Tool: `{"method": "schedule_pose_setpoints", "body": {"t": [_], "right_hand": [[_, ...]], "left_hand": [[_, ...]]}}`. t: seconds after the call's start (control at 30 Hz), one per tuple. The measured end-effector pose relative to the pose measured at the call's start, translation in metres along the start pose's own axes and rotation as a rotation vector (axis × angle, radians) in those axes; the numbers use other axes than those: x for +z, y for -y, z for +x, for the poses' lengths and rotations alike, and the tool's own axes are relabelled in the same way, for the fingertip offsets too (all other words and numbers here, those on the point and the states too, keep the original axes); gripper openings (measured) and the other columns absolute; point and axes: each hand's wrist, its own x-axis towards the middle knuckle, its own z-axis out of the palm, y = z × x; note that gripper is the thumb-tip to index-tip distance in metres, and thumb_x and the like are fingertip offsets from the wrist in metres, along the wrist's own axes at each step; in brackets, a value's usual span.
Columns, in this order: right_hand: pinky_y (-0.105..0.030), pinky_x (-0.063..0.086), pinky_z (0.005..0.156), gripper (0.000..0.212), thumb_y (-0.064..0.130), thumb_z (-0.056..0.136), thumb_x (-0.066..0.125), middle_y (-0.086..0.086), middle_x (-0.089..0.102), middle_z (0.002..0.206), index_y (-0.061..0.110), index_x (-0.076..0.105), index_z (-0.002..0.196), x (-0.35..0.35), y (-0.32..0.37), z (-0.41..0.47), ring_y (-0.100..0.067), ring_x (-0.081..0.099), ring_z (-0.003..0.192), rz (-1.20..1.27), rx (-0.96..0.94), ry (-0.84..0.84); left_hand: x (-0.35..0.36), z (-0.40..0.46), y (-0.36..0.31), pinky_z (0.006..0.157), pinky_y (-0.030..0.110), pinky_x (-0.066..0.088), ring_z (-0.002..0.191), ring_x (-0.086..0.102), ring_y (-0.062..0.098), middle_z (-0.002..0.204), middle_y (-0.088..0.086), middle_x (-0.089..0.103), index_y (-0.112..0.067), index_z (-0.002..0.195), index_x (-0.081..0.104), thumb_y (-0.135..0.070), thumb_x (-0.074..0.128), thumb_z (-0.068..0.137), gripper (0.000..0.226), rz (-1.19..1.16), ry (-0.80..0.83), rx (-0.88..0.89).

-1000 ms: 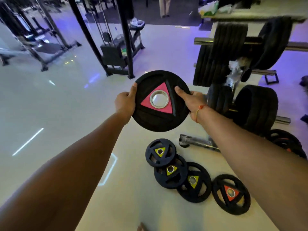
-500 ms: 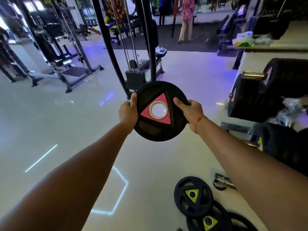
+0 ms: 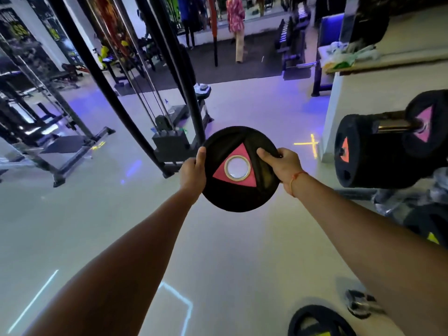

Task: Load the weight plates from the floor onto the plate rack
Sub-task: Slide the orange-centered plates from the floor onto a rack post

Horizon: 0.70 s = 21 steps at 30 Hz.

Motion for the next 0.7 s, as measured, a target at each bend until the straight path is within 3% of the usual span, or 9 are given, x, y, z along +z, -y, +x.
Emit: {"method": "schedule_pose_setpoints", "body": {"t": [0.2, 0.33, 0.43, 0.5, 0.57, 0.63, 0.7], "right_hand": [[-0.030, 0.053, 0.065, 0.046, 0.046, 0.079, 0.082, -0.004, 0.068, 0.086, 0.006, 0.064, 0.095, 0.010, -0.008, 0.112, -0.020, 0.062, 0.076, 0.002, 0.003, -0.252], [-0.024, 0.047, 0.056, 0.044, 0.046, 0.083, 0.079, -0.006, 0.066, 0.082, 0.005, 0.063, 0.090, -0.007, 0.000, 0.156, -0.018, 0.060, 0.071, -0.060, -0.008, -0.426], [-0.041, 0.058, 0.072, 0.056, 0.055, 0.073, 0.080, -0.012, 0.074, 0.092, 0.003, 0.067, 0.091, -0.034, 0.003, 0.180, -0.026, 0.070, 0.085, -0.101, -0.029, -0.565], [-0.044, 0.058, 0.079, 0.046, 0.051, 0.074, 0.081, -0.009, 0.075, 0.090, 0.008, 0.069, 0.084, -0.056, 0.005, 0.193, -0.025, 0.071, 0.085, -0.108, -0.033, -0.661], [-0.031, 0.058, 0.068, 0.029, 0.037, 0.081, 0.082, -0.004, 0.072, 0.083, 0.014, 0.065, 0.077, -0.079, 0.004, 0.201, -0.016, 0.066, 0.076, -0.058, -0.026, -0.751], [-0.013, 0.046, 0.051, 0.029, 0.029, 0.084, 0.081, 0.003, 0.063, 0.071, 0.016, 0.058, 0.072, -0.104, 0.000, 0.208, -0.007, 0.057, 0.064, -0.017, -0.017, -0.845], [-0.008, 0.040, 0.048, 0.031, 0.029, 0.085, 0.080, 0.005, 0.058, 0.068, 0.016, 0.056, 0.070, -0.131, -0.004, 0.217, -0.006, 0.052, 0.062, -0.021, -0.010, -0.936]], "left_hand": [[0.073, 0.150, -0.010, 0.080, 0.038, 0.044, 0.088, 0.057, 0.031, 0.092, 0.017, 0.062, 0.001, 0.098, 0.065, -0.064, 0.033, 0.101, 0.072, -0.026, 0.156, 0.160], [0.128, 0.219, -0.038, 0.078, 0.031, 0.032, 0.090, 0.053, 0.028, 0.092, 0.013, 0.058, 0.001, 0.100, 0.063, -0.056, 0.033, 0.105, 0.065, -0.034, 0.306, 0.256], [0.176, 0.250, -0.066, 0.080, 0.034, 0.036, 0.092, 0.055, 0.031, 0.093, 0.014, 0.060, 0.000, 0.095, 0.061, -0.057, 0.033, 0.105, 0.064, -0.072, 0.417, 0.323], [0.211, 0.262, -0.087, 0.082, 0.034, 0.038, 0.093, 0.056, 0.033, 0.094, 0.016, 0.061, 0.000, 0.094, 0.061, -0.056, 0.032, 0.105, 0.064, -0.080, 0.503, 0.370], [0.246, 0.269, -0.109, 0.081, 0.032, 0.037, 0.091, 0.056, 0.031, 0.092, 0.015, 0.061, -0.002, 0.089, 0.059, -0.055, 0.031, 0.106, 0.061, -0.078, 0.595, 0.434], [0.281, 0.272, -0.133, 0.081, 0.031, 0.037, 0.090, 0.057, 0.030, 0.091, 0.015, 0.062, -0.004, 0.086, 0.058, -0.054, 0.030, 0.106, 0.061, -0.074, 0.676, 0.506], [0.318, 0.274, -0.157, 0.083, 0.032, 0.039, 0.091, 0.056, 0.030, 0.093, 0.016, 0.063, -0.003, 0.087, 0.060, -0.053, 0.029, 0.107, 0.062, -0.075, 0.750, 0.552]]}}
